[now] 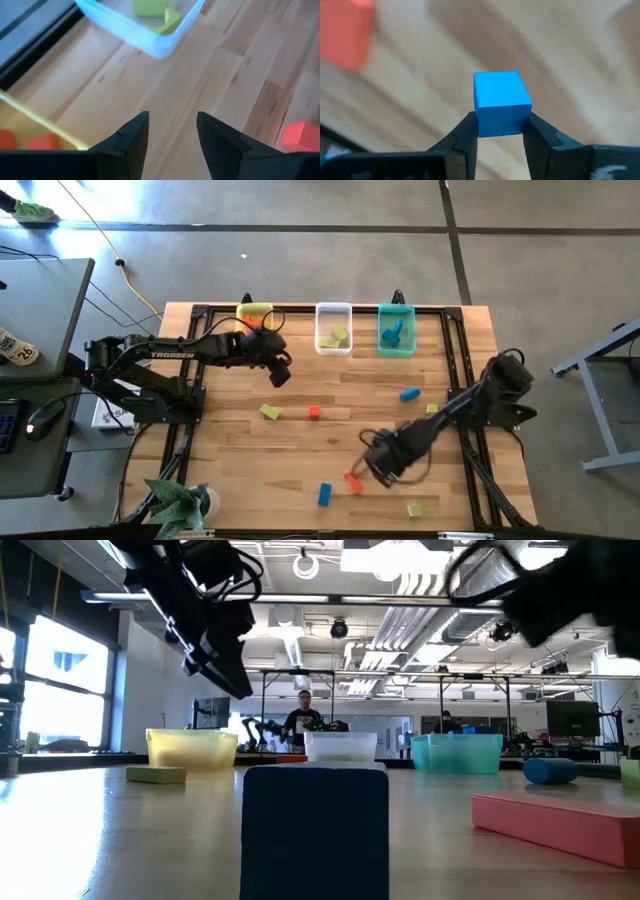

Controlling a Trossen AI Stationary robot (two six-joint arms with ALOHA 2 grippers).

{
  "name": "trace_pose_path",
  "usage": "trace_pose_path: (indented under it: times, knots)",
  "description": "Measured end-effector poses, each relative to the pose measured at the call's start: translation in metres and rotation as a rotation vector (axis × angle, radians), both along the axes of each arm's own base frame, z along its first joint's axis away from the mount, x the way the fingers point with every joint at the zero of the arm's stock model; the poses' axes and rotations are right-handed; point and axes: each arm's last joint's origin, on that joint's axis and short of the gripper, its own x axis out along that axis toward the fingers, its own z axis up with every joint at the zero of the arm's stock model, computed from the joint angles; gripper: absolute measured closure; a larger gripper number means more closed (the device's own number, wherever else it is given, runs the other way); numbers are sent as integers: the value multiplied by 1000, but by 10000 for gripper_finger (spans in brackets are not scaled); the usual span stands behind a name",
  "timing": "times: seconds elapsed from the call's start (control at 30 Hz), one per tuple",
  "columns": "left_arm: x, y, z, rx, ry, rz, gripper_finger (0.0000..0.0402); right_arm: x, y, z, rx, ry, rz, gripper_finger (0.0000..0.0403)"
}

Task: Sort & place blocks by color
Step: Put the blue block into the green bin

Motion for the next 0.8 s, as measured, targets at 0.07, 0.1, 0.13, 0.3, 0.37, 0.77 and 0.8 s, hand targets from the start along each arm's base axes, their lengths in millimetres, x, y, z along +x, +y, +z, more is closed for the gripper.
trace_pose_path:
  times: [0.07,0.1,0.13,0.3,0.37,0.77,0.8]
  knots:
    - [2,1,2,12,-28,-1,245,11,-17,4,-27,-29,-4,310]
    - [3,1,3,18,-42,-1,245,17,-27,6,-42,-44,-5,310]
    - [4,2,4,22,-52,-1,245,22,-36,8,-60,-58,-7,310]
    - [5,2,5,46,-62,-26,245,46,-89,21,-157,-146,-9,310]
    - [6,2,5,50,-61,-45,245,54,-110,27,-203,-179,-12,310]
    - [13,-2,11,-102,-224,-171,245,60,-237,76,-493,-186,-29,310]
    - [14,-3,12,-121,-241,-179,245,57,-248,80,-505,-169,-34,310]
